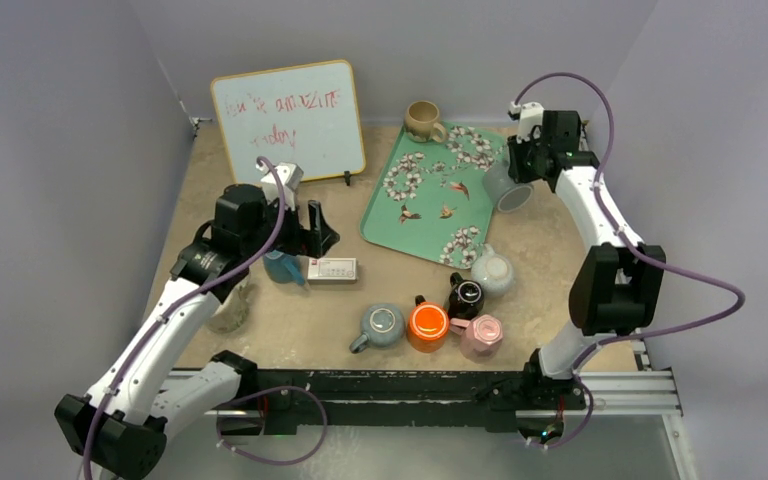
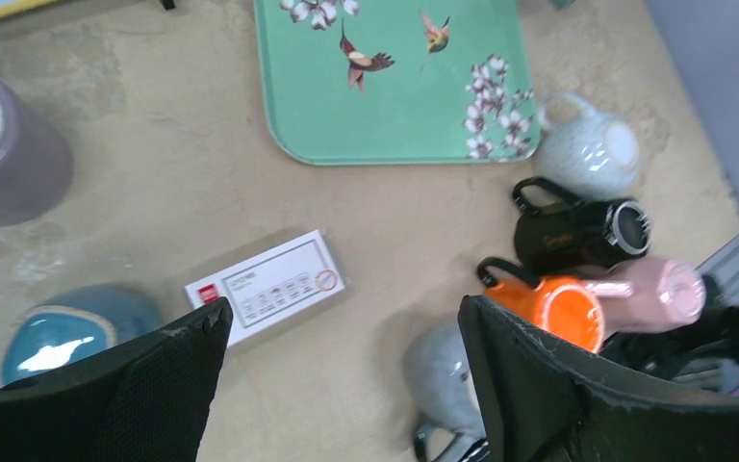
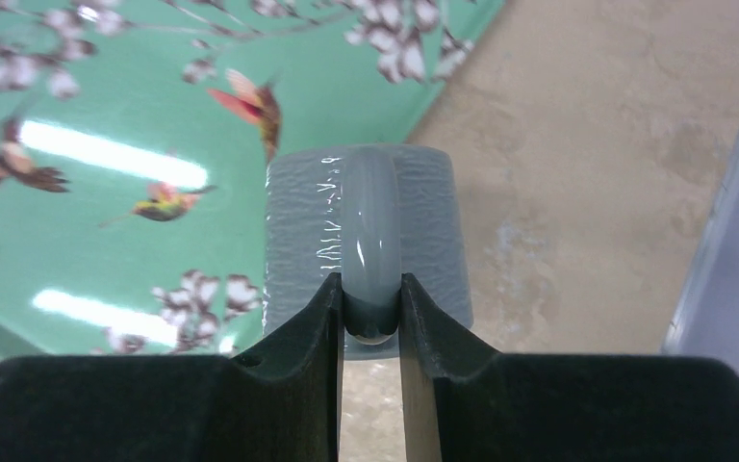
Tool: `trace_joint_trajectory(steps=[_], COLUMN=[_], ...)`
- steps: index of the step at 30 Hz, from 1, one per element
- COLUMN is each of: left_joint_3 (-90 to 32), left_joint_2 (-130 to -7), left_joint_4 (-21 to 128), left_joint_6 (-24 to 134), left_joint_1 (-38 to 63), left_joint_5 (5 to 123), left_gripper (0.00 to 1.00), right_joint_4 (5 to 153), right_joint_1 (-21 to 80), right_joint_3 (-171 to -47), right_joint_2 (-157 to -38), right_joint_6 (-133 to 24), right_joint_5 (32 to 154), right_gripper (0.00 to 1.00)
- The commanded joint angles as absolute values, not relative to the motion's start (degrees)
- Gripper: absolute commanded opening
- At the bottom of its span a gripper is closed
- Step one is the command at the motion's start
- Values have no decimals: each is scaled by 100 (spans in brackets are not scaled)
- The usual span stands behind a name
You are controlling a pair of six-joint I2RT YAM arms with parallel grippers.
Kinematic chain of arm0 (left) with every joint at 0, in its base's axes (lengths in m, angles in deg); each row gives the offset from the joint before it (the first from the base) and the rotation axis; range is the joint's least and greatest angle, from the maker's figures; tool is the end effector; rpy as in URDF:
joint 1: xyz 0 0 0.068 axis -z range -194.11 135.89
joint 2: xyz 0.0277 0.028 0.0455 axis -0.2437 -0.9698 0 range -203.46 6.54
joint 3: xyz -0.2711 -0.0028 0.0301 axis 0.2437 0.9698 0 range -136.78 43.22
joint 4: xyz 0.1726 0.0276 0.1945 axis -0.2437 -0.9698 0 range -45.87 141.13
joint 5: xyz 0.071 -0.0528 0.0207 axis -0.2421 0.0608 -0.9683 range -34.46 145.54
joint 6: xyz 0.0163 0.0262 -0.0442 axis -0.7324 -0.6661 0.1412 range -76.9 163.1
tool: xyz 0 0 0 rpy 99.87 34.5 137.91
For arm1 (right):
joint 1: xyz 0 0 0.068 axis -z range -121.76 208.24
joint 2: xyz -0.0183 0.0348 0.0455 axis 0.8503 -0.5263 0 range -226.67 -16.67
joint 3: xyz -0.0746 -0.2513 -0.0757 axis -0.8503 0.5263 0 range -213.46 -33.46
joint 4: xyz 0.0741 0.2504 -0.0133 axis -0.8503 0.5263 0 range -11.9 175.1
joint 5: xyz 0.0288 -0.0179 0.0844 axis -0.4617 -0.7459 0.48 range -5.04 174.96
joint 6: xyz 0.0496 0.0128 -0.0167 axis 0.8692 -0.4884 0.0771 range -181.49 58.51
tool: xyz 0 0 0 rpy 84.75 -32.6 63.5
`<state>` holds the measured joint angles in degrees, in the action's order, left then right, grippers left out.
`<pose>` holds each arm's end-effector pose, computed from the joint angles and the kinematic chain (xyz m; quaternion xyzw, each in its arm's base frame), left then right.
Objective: Turn the mug right side up
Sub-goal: Turn over the cup at the center of the board.
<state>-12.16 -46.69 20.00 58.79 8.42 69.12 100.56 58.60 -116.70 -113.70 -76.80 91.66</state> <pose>0.1813 -0.0842 0.3415 0.1109 0.8504 -0.2613 0.4430 0.3928 0.0016 0.3109 -0.1421 0.8794 -0.0099 0.4542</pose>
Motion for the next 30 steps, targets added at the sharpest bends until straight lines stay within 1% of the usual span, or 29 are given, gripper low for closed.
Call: trace_joint_trajectory(steps=[1,3,5,6,11,13,14,19,30], left_joint_3=[-1216,-1299,-1471,-1569,-2339,-2685,-2857,-3533,-4699], left_joint_2=[-4900,-5015,-5152,-5242,-5853,-6227,-6451,-7549,-9192], left_joint_4=[2754,2892,2788,2782,2677,2442,2352,2541,2714], left_joint_6=[7501,8175,9056,9367,10776,11338,11525,12347,13386], left_joint_1=[822,822,819,821,822,822,822,822,950], left_joint_5=[7037,6858,6452,6371,6214,6095,6143,6580,7077], left_gripper=[86,85,79,78,80,72,69,61,55], right_joint_4=[9023,8821,8624,8513,7979,7845,7838,7552,7284], right_joint_1=[5673,5599,5492,5422,4967,4744,4617,4231,3533], right_joint_3=[-11586,-11492,-11394,-11331,-11081,-11027,-11003,-10931,-10814], right_joint_2=[-10723,-10651,-10584,-10542,-10385,-10356,-10339,-10280,-10197], right_joint_6=[-7363,-7268,-7198,-7185,-7105,-7116,-7136,-7116,-7367], right_joint_5=[10010,10172,10269,10286,10302,10254,10210,10121,9797], right_gripper=[0,0,0,0,0,0,0,0,0])
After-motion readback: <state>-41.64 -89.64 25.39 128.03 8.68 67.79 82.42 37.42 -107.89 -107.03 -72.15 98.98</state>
